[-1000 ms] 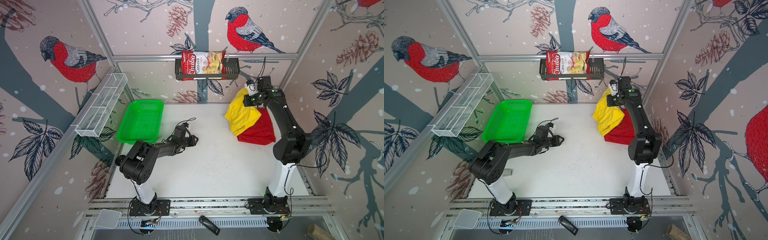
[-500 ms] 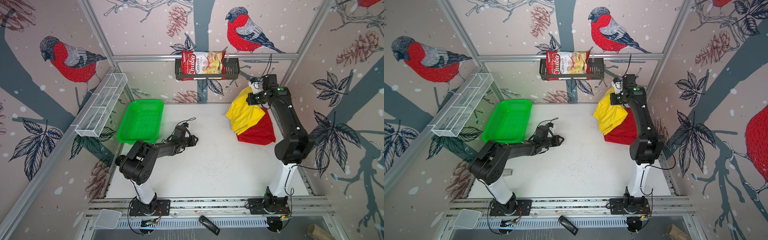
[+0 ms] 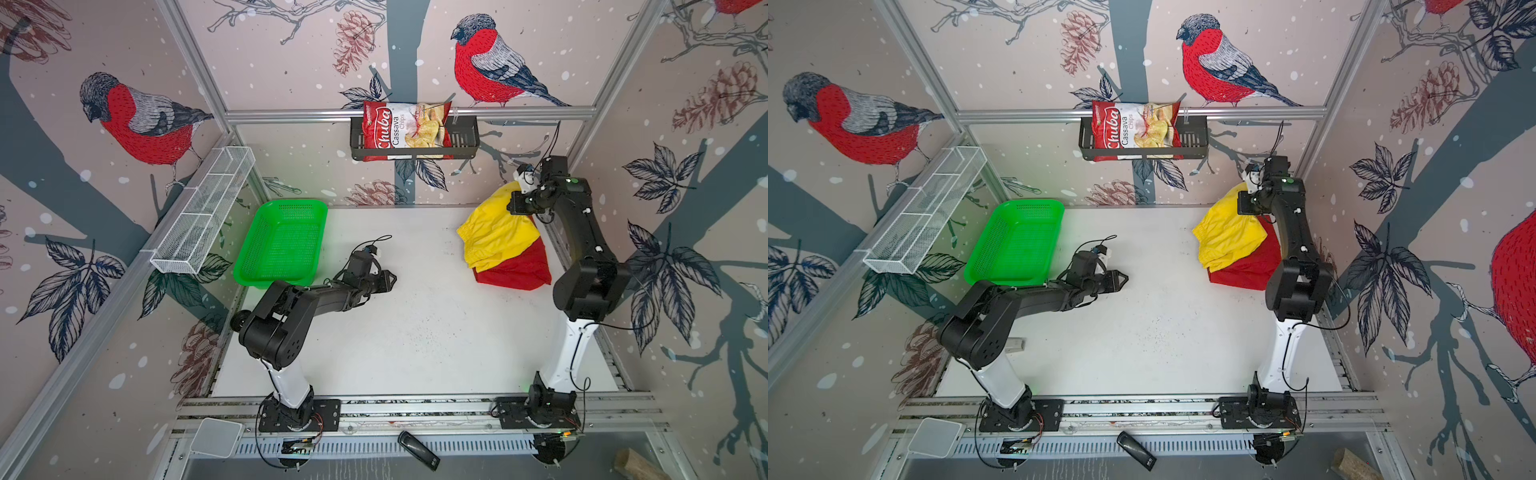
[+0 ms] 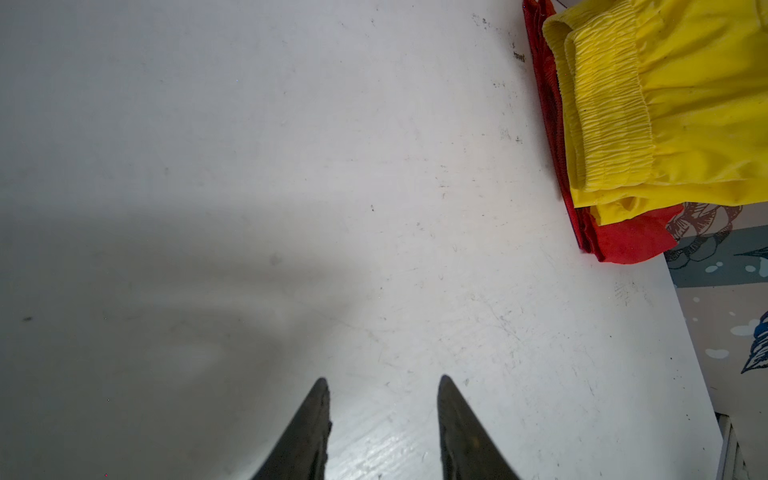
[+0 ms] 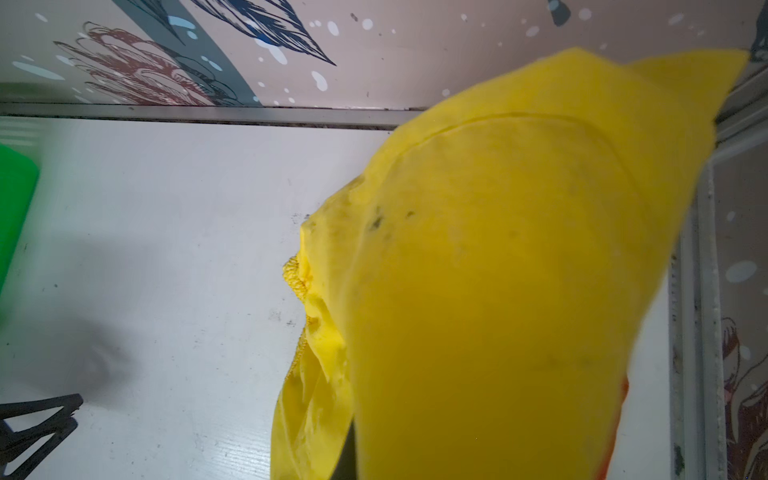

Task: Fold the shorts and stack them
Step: 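Carry the yellow shorts with the right gripper onto the red shorts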

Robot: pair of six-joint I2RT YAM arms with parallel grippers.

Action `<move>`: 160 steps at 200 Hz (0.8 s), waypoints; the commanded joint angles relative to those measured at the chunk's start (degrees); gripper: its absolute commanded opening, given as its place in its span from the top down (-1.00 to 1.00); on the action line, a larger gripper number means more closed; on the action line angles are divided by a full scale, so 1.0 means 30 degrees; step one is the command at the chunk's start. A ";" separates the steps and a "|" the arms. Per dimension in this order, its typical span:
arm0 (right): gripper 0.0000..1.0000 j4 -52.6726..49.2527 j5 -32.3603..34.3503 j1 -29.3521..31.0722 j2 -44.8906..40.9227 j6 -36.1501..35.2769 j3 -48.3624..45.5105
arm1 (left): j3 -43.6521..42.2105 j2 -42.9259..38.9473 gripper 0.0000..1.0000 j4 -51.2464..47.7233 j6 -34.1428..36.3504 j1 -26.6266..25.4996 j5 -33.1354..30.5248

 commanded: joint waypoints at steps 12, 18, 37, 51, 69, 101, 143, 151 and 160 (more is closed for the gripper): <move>0.93 -0.0043 -0.0458 -0.0819 0.0484 -0.0270 -0.0020 | 0.0183 0.0038 0.14 0.0028 0.0130 0.0011 -0.0149; 0.92 0.0065 -0.0314 -0.0941 0.0572 -0.0219 -0.0115 | 0.0191 0.0040 0.14 0.0015 0.0151 0.0031 -0.0155; 0.91 0.0413 0.0181 -0.1388 0.0903 -0.0025 -0.0408 | 0.0261 0.0080 0.14 -0.0034 0.0153 0.0010 -0.0185; 0.87 0.0656 0.0278 -0.1775 0.1230 0.0219 -0.0606 | 0.0313 0.0117 0.14 -0.0050 0.0156 0.0009 -0.0199; 0.85 0.0833 0.0539 -0.2197 0.1685 0.0392 -0.0799 | 0.0491 0.0206 0.14 -0.0193 0.0187 0.0009 -0.0207; 0.78 0.2206 0.2311 -0.2924 0.2220 0.1890 -0.1697 | 0.0862 0.0370 0.14 -0.0336 0.0266 0.0010 -0.0169; 0.19 0.4572 0.4125 -0.3480 0.2606 0.3621 -0.3662 | 0.0737 0.0155 0.14 -0.0541 0.0331 0.0013 -0.0349; 0.06 0.4832 0.4709 -0.3486 0.2797 0.3893 -0.3824 | 0.0723 0.0087 0.14 -0.0556 0.0346 0.0011 -0.0383; -0.05 0.5159 0.5335 -0.3498 0.3001 0.4132 -0.4018 | 0.0646 0.0016 0.14 -0.0585 0.0364 0.0017 -0.0434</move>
